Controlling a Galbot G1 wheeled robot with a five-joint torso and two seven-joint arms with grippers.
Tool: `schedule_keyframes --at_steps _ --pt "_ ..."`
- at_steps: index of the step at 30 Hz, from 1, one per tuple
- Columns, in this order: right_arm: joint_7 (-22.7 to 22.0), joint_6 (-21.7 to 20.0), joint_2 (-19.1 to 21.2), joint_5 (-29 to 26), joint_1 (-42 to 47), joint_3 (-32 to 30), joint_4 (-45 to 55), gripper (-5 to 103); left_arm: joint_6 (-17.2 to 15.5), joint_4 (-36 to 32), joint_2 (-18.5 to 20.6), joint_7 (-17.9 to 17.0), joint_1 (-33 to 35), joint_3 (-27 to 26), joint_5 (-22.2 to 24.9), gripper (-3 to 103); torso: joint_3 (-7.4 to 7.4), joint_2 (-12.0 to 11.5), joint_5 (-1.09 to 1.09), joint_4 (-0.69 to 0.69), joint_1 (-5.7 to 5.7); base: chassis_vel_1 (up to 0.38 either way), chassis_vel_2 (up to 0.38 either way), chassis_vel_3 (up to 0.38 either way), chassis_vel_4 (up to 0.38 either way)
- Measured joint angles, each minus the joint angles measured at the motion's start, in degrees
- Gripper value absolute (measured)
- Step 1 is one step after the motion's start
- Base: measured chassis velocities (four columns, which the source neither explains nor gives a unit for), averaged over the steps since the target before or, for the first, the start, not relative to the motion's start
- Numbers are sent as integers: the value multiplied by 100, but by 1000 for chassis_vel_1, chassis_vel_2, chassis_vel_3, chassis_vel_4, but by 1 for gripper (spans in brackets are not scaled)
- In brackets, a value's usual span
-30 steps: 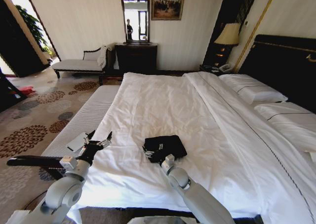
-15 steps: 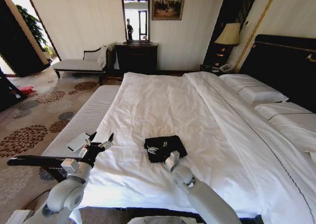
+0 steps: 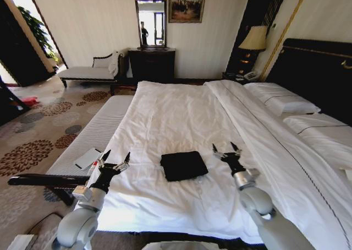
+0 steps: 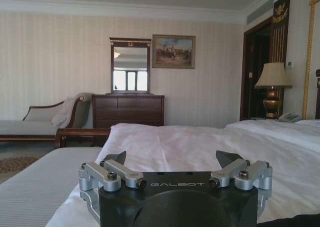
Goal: Fold the clothes on the bed.
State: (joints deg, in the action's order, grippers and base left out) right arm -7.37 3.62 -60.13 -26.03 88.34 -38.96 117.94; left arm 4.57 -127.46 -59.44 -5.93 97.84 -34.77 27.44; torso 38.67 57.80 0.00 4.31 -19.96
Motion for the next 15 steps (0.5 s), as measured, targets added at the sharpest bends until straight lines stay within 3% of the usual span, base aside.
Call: schedule_keyframes --at_steps 3,5,7,10,15 --pt "40 43 -76 60 208 -202 134 100 74 -2 -41 25 47 -19 -83 100 0 0 0 1 0 0 0 0 0" --pt "112 144 -403 338 653 -492 450 100 170 -118 -98 64 201 -105 -108 100 -1 0 1 0 0 0 0 0 0" --pt "124 163 -470 391 713 -518 487 100 184 -131 -102 76 227 -122 -110 100 -1 0 1 0 1 0 0 0 0" --pt "192 282 -924 654 1013 -576 599 100 302 -141 -105 138 381 -211 -115 100 0 0 0 0 0 0 0 0 0" --pt "229 348 -1134 752 1137 -580 635 100 373 -90 -96 188 421 -228 -99 100 0 0 0 0 0 0 0 0 0"
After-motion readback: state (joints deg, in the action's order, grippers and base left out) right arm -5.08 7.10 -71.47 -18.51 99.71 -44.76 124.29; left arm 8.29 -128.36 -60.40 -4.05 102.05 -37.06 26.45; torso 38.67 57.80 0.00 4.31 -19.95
